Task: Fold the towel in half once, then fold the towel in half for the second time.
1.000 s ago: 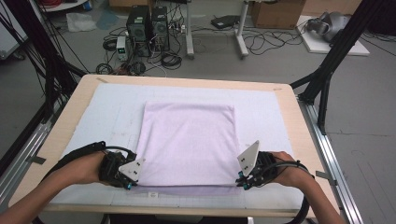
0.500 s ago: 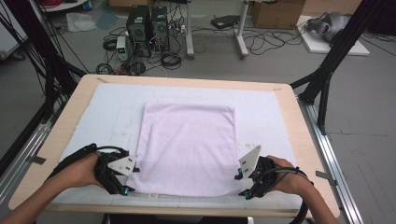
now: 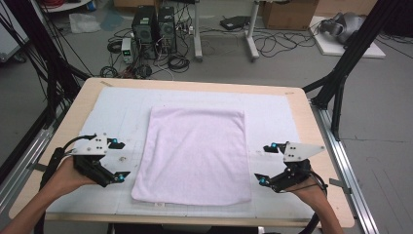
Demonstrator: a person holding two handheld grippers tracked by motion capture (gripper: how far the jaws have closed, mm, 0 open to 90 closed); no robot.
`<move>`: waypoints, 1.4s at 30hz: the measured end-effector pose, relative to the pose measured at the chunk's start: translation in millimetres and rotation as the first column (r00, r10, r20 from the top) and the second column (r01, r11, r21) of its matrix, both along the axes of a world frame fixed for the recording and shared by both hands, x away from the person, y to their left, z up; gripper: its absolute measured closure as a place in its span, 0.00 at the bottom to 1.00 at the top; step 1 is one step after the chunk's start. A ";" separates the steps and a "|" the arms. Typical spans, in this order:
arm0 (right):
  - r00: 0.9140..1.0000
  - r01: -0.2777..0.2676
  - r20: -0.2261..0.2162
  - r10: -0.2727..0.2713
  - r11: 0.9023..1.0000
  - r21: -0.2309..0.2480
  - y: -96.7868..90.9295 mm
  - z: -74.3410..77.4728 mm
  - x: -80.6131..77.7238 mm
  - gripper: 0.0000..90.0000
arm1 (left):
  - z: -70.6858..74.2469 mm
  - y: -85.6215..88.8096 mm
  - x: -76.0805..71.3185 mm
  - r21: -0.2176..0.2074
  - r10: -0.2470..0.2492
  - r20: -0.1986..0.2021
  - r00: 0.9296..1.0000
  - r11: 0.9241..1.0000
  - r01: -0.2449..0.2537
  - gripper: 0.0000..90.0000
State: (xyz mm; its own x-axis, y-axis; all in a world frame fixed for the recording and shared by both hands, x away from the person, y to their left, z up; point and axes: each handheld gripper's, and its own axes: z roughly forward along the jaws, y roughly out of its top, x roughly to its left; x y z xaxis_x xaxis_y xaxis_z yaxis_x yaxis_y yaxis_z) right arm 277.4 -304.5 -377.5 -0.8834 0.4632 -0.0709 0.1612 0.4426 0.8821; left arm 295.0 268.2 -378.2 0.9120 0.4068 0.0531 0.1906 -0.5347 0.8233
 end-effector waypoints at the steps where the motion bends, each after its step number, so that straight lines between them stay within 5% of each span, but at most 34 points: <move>1: 1.000 0.027 0.010 -0.027 1.000 0.016 -3.2 -0.1 -0.3 0.03 | 0.1 3.5 1.2 -0.013 0.011 0.004 1.000 1.000 -0.011 0.06; 9: 0.989 0.132 0.048 -0.136 0.988 0.082 -17.3 -1.0 -1.8 0.03 | -0.4 18.9 1.9 -0.079 0.090 0.029 0.996 0.993 -0.087 0.03; 14: 0.980 0.173 0.075 -0.182 0.979 0.110 -20.9 -2.6 -3.6 0.03 | -0.6 30.6 -1.2 -0.143 0.144 0.040 0.989 0.980 -0.137 0.03; 25: 0.974 0.204 0.072 -0.214 0.970 0.132 -24.3 -4.3 -3.6 0.03 | -2.2 39.1 -4.1 -0.152 0.175 0.049 0.983 0.974 -0.166 0.03; 32: 0.976 0.198 0.070 -0.207 0.973 0.119 -20.7 -6.1 0.5 0.03 | -2.9 43.1 -2.4 -0.148 0.185 0.051 0.981 0.973 -0.176 0.03; 42: 0.980 0.191 0.055 -0.194 0.980 0.058 -10.4 4.5 24.5 0.03 | 5.4 39.8 20.3 -0.142 0.201 0.056 0.978 0.971 -0.191 0.03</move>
State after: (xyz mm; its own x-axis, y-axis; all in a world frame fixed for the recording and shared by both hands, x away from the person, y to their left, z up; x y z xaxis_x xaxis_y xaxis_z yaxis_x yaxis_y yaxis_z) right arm 302.0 -314.9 -373.0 -0.7725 0.6283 -0.0921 0.1852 0.3617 0.9137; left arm 315.3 308.0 -372.8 0.8099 0.5848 0.0457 0.2205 -0.3757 0.9002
